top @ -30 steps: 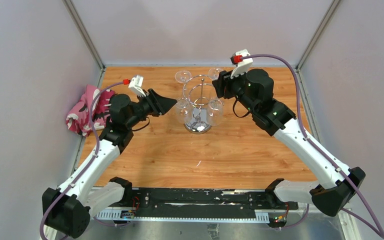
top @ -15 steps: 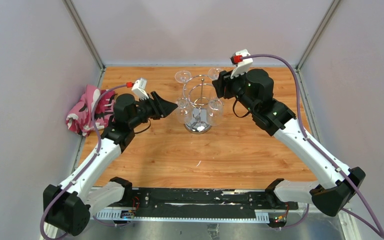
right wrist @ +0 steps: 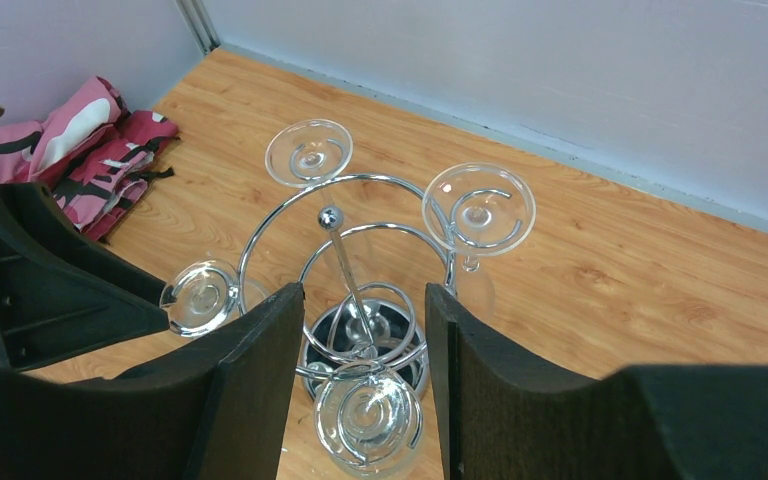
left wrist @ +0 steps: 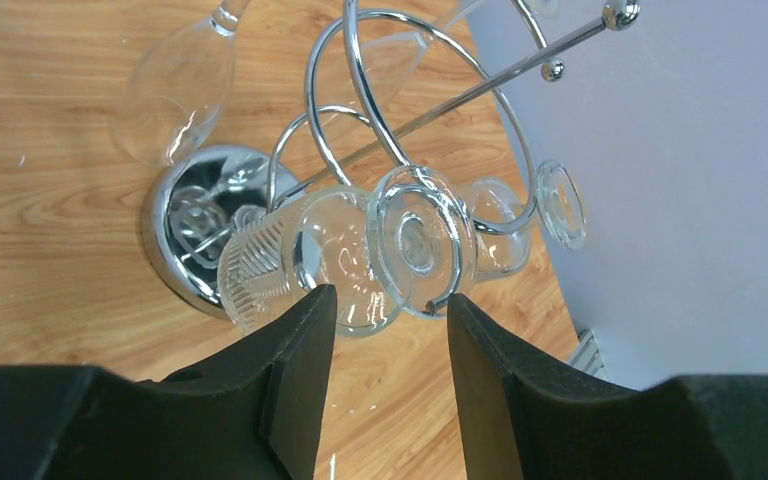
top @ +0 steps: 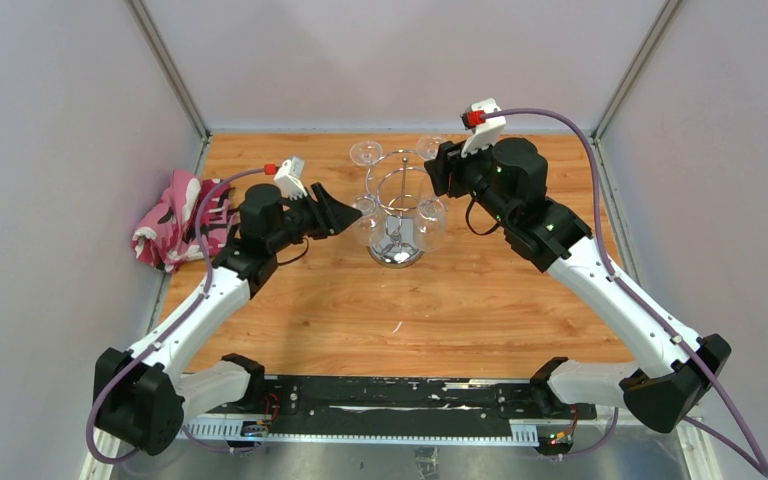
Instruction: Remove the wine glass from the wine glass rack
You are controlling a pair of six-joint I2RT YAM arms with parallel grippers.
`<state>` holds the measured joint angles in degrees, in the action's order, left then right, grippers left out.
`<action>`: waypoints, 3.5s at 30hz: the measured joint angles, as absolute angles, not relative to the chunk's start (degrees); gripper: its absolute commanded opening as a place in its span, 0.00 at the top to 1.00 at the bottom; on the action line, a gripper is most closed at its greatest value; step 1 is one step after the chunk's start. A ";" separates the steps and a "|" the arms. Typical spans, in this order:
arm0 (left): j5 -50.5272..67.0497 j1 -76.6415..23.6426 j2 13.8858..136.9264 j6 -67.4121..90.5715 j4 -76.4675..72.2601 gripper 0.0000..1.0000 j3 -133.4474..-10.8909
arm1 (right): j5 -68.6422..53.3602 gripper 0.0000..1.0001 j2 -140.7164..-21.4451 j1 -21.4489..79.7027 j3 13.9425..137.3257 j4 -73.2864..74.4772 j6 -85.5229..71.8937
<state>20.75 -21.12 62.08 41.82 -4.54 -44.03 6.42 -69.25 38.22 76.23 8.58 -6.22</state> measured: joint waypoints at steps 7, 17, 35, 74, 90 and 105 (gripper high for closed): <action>20.75 -21.52 62.28 41.82 -4.82 0.50 -45.71 | 6.42 0.47 -69.23 38.22 76.23 8.58 -6.22; 20.78 -21.54 63.42 41.28 -5.02 0.50 -47.35 | 6.39 0.48 -69.23 38.22 76.23 8.58 -6.28; 21.34 -22.02 62.41 41.58 -5.15 0.50 -47.48 | 6.00 0.48 -69.28 38.22 76.23 8.58 -6.46; 19.75 -26.39 63.26 45.84 -11.57 0.53 -44.95 | 5.50 0.51 -69.28 38.22 76.23 8.51 -6.59; 21.19 -26.83 65.17 47.55 -14.15 0.62 -43.77 | 5.10 0.52 -69.28 38.22 76.23 8.49 -6.70; 22.79 -26.83 65.41 46.76 -14.63 0.69 -43.20 | 5.10 0.53 -69.25 38.22 75.13 7.18 -7.14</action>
